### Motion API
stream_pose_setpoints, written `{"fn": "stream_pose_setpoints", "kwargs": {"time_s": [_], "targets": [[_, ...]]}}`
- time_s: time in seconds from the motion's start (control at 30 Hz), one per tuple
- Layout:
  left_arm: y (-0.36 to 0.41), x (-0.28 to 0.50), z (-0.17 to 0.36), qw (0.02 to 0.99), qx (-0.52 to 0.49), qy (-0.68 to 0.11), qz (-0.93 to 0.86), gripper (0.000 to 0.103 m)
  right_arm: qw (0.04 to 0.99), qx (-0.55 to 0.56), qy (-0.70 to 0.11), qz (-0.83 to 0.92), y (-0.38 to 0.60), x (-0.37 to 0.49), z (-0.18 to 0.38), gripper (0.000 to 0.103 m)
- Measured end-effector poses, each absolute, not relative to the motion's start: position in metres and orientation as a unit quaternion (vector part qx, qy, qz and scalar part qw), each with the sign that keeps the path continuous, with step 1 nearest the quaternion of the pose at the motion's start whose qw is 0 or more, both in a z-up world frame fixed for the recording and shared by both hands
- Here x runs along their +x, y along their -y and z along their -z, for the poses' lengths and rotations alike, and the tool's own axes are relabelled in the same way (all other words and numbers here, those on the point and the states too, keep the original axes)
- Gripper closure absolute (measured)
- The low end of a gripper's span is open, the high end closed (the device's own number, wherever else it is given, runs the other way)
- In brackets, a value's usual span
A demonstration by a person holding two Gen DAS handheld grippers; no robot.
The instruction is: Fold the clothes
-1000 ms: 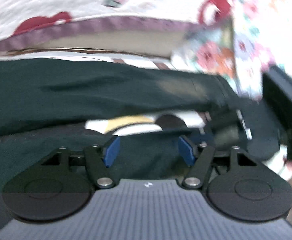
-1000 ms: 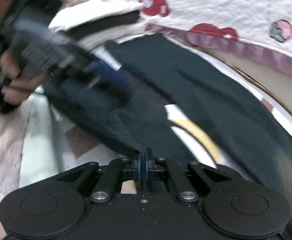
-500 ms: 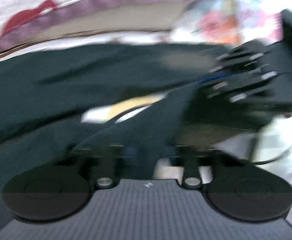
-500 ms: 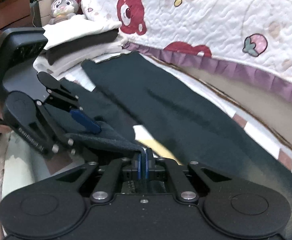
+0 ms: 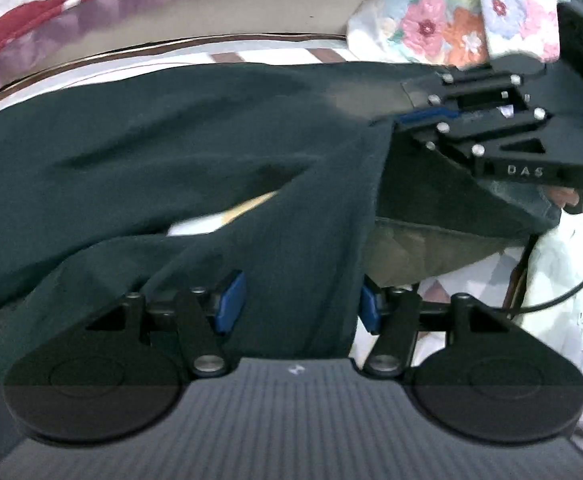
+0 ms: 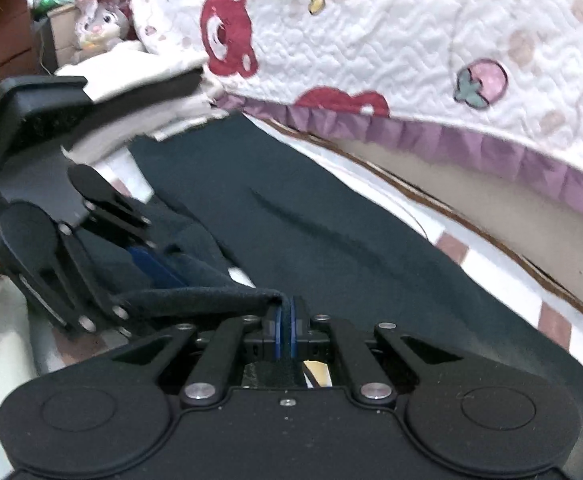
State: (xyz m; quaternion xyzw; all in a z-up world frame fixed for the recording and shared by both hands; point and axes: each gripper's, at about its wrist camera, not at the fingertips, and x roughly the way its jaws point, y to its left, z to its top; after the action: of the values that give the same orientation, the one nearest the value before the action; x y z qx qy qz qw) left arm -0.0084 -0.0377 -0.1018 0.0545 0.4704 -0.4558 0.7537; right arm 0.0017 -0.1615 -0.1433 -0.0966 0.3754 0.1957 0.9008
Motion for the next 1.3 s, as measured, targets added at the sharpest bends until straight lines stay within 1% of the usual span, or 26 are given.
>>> {"fn": "stream_pose_setpoints", "kwargs": {"time_s": [0.1, 0.23, 0.33, 0.47, 0.6, 0.7, 0.8, 0.87, 0.9, 0.93, 0.97, 1.03, 1.07, 1.13, 1.23, 1.3], "targets": [[0.004, 0.006, 0.093, 0.772, -0.019, -0.46, 0.437, 0.04, 0.904, -0.073, -0.378, -0.186, 0.168, 0.002, 0.146, 0.1], [-0.037, 0.026, 0.09, 0.786, -0.129, -0.445, 0.409, 0.039, 0.903, -0.078, -0.381, -0.183, 0.167, 0.004, 0.148, 0.099], [-0.053, 0.031, 0.089, 0.798, -0.158, -0.436, 0.384, 0.039, 0.903, -0.068, -0.386, -0.175, 0.167, 0.007, 0.153, 0.099], [-0.047, 0.019, 0.086, 0.812, -0.13, -0.431, 0.371, 0.039, 0.908, -0.041, -0.384, -0.163, 0.169, 0.009, 0.16, 0.099], [-0.02, -0.01, 0.092, 0.8, -0.058, -0.445, 0.399, 0.038, 0.919, -0.036, -0.361, -0.157, 0.166, 0.003, 0.159, 0.099], [0.007, -0.031, 0.098, 0.777, 0.021, -0.458, 0.431, 0.03, 0.927, -0.034, -0.339, -0.156, 0.163, -0.004, 0.153, 0.1], [0.025, -0.044, 0.105, 0.773, 0.084, -0.455, 0.433, 0.028, 0.934, -0.029, -0.319, -0.157, 0.162, -0.013, 0.145, 0.1], [0.027, -0.041, 0.11, 0.78, 0.091, -0.461, 0.413, 0.033, 0.935, -0.022, -0.312, -0.165, 0.165, -0.019, 0.142, 0.1], [0.026, -0.039, 0.111, 0.787, 0.095, -0.459, 0.402, 0.052, 0.936, -0.018, -0.308, -0.168, 0.166, -0.022, 0.14, 0.1], [0.023, -0.036, 0.111, 0.793, 0.098, -0.454, 0.393, 0.076, 0.937, -0.014, -0.305, -0.172, 0.167, -0.025, 0.138, 0.1], [0.02, -0.033, 0.111, 0.798, 0.098, -0.452, 0.385, 0.081, 0.936, -0.012, -0.306, -0.173, 0.169, -0.03, 0.138, 0.1], [0.009, -0.023, 0.11, 0.815, 0.085, -0.454, 0.35, 0.083, 0.933, -0.009, -0.32, -0.164, 0.175, -0.038, 0.143, 0.097], [0.003, -0.018, 0.11, 0.822, 0.075, -0.454, 0.336, 0.085, 0.932, -0.008, -0.333, -0.142, 0.181, -0.043, 0.145, 0.092], [-0.006, -0.016, 0.108, 0.83, 0.063, -0.449, 0.326, 0.086, 0.932, 0.016, -0.353, -0.084, 0.205, -0.054, 0.148, 0.077], [-0.016, -0.019, 0.104, 0.837, 0.055, -0.439, 0.32, 0.086, 0.919, 0.106, -0.379, 0.018, 0.261, -0.084, 0.146, 0.065], [-0.018, -0.023, 0.101, 0.841, 0.061, -0.432, 0.319, 0.086, 0.906, 0.162, -0.38, 0.091, 0.301, -0.118, 0.144, 0.062]]}}
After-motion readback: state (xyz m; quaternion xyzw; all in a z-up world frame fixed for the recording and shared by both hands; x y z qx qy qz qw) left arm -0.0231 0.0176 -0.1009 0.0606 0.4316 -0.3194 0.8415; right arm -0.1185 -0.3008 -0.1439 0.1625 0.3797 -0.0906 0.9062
